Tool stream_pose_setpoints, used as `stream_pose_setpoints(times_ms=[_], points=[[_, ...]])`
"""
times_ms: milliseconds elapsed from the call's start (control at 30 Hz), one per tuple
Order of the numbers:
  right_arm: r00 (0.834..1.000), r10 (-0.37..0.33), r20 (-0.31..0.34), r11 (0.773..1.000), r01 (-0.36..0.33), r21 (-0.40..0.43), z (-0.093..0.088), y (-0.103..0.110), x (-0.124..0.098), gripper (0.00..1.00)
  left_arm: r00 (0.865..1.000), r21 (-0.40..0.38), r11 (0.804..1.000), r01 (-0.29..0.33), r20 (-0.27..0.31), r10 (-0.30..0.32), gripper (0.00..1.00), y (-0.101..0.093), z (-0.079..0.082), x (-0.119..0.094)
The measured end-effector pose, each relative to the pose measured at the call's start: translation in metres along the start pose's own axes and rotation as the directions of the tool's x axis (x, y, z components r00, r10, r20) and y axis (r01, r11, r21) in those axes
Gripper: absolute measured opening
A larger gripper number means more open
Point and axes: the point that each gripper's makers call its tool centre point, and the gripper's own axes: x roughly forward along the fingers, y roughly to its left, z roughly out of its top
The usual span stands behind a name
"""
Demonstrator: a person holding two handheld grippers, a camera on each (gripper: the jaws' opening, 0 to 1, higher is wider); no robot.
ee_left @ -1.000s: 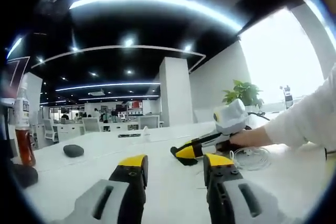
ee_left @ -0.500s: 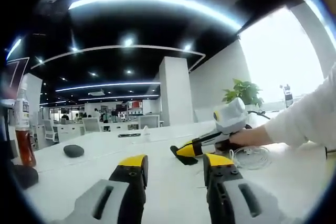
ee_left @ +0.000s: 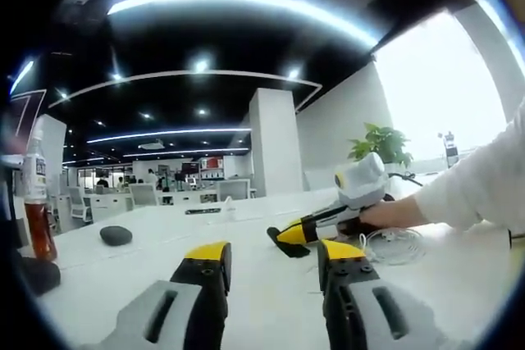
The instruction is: Peel open the Velcro strap on the desktop, arrange the wired earphones neatly onto it, and close the Velcro strap to secure them.
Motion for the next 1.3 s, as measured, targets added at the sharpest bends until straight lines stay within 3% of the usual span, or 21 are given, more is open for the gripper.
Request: stream_pose_setpoints(times_ms=[400, 567, 767, 900, 1300], points=[[0.999, 0.040, 0.017, 0.995, -0.041, 0.092, 0.004, 0.011, -0.009, 0.03, 0.999, 0.010, 1.000, -0.021, -0.024, 0.021, 0.46, 0.005, -0.005, 0.001], [0.992, 0.128, -0.007, 0.984, -0.126, 0.129, 0.001, 0.041, -0.018, 0.02, 0.999, 0.023, 0.999, -0.024, -0.031, 0.024, 0.45, 0.004, -0.006, 0.001], [0.985, 0.170, 0.009, 0.972, -0.169, 0.162, 0.001, 0.058, -0.038, 0.02, 0.999, 0.060, 0.998, -0.010, -0.046, 0.013, 0.45, 0.000, -0.009, 0.000], [0.977, 0.214, 0.006, 0.965, -0.212, 0.155, 0.000, 0.071, -0.048, 0.02, 0.999, 0.064, 0.998, -0.005, -0.047, 0.008, 0.46, -0.001, -0.008, 0.000], [0.977, 0.212, 0.013, 0.968, -0.212, 0.138, 0.003, 0.075, -0.052, 0.02, 0.999, 0.056, 0.998, -0.002, -0.041, 0.004, 0.46, -0.003, -0.007, -0.001]])
